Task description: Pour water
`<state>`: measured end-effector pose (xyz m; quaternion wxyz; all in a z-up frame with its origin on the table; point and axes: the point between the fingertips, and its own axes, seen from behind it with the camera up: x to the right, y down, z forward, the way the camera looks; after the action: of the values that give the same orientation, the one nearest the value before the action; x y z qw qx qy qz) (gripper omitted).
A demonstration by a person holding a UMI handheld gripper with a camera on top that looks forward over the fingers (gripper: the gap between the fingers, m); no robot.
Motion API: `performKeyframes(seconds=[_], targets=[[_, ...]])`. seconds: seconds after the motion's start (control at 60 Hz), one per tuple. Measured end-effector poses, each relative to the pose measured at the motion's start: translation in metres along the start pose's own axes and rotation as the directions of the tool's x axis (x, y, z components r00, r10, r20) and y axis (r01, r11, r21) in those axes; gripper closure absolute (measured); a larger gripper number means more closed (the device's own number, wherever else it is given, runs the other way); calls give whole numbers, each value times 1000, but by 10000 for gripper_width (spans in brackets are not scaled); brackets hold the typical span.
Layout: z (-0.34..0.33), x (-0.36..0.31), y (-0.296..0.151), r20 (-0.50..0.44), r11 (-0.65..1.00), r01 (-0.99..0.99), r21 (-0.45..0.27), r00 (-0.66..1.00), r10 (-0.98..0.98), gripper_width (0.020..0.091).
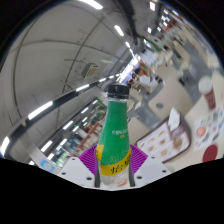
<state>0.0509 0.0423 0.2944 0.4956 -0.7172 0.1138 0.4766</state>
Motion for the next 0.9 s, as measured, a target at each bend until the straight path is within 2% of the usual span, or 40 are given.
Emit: performKeyframes(seconds=[0.033,0.1,0.15,0.217,0.3,0.417,0.583,0.6,0.617,0.667,0.9], targets=[[18,33,-31,-83,979,198,44,977,-194,715],[-22,69,-79,-259,843,535,56,823,-505,715],[-23,113,-92,-349,742,670,15,699,-624,717],[-52,157,-95,-412,661,747,-68,583,-700,716],[-44,215,-71,-438,631,762,-143,523,-731,716],[-49,264,-55,-449,609,769,-196,482,-753,717],[-40,302,-17,-428,647,728,-228,522,-738,718],[-47,307,-14,-426,651,720,-239,525,-737,692],[-51,302,-20,-430,643,738,-202,523,-736,704],[-44,301,-18,-438,630,755,-181,511,-739,708],[-49,302,-20,-456,637,751,-174,512,-728,701]])
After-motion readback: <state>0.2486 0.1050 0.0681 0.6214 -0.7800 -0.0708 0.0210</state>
